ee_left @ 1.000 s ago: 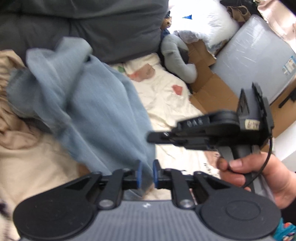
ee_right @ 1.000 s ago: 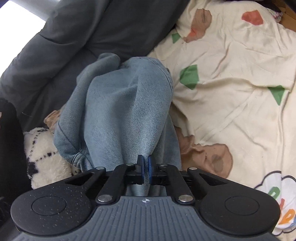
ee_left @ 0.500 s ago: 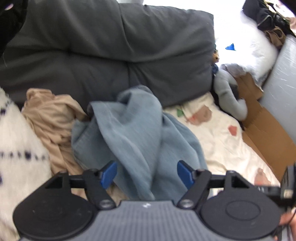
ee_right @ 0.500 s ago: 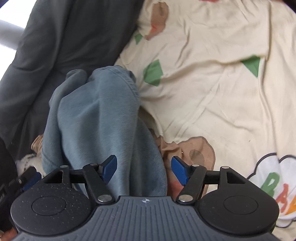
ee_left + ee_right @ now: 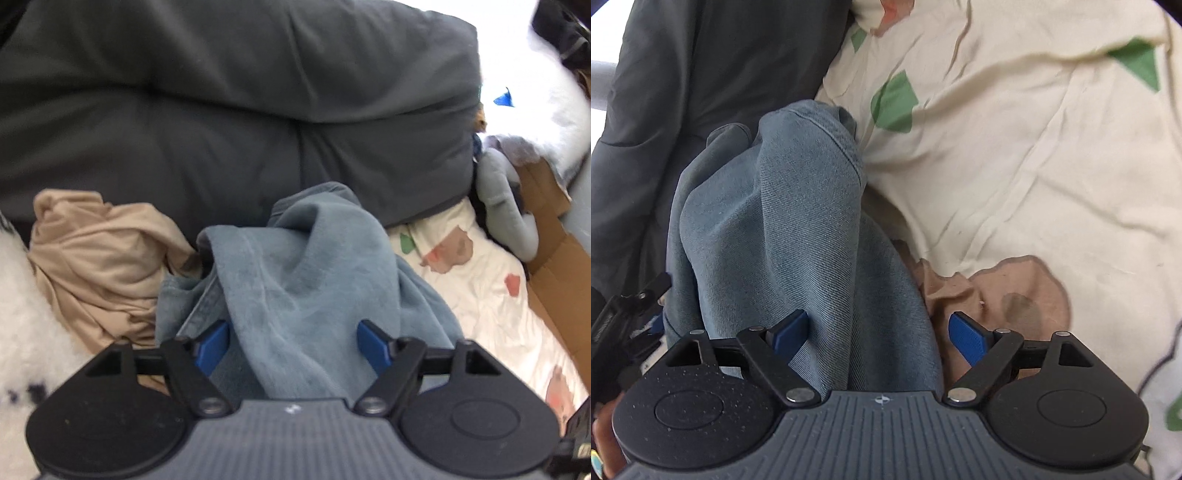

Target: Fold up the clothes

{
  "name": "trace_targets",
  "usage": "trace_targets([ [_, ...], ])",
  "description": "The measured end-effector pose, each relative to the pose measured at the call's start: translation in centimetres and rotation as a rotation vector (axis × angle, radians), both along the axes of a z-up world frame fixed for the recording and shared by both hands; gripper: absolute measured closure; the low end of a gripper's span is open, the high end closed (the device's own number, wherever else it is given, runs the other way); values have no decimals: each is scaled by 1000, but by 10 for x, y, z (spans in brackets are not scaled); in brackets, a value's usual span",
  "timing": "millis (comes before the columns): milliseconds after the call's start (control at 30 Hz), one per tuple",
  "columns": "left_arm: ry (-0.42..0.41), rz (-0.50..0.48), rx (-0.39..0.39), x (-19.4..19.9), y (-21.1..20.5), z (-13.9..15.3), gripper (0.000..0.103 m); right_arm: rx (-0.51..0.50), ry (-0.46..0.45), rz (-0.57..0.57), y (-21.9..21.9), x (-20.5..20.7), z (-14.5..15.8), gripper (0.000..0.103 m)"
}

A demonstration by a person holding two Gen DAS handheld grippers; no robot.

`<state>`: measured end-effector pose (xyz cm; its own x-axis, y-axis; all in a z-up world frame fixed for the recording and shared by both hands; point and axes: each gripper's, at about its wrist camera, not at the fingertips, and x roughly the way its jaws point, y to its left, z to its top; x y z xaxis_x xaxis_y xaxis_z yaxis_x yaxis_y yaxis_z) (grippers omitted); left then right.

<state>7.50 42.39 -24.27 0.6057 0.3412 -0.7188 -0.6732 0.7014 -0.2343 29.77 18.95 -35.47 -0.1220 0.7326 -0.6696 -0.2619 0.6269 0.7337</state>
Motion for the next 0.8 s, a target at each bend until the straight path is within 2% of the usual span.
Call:
trace_targets([
  [200, 6, -27, -2, 6, 8, -10, 39, 73, 49, -2, 8, 5, -6, 18],
  [300, 1, 5, -27, 4, 14, -15, 45, 114, 43, -12, 11, 6, -3, 22],
  [400, -6, 32, -36, 3, 20, -16, 46, 129, 12, 2, 19, 10, -1, 22],
  [533, -9, 46, -35, 5, 28, -17, 40, 87, 10, 39, 36, 21, -10, 21],
  [700, -3, 65, -27, 13, 42, -19, 40, 71, 18, 98, 55, 25, -18, 20],
  [767, 1, 76, -38, 15, 48, -21, 50, 74, 34, 113, 62, 25, -21, 23],
  [800, 0, 72, -43, 16, 49, -23, 64, 77, 38, 123, 65, 25, -22, 34],
])
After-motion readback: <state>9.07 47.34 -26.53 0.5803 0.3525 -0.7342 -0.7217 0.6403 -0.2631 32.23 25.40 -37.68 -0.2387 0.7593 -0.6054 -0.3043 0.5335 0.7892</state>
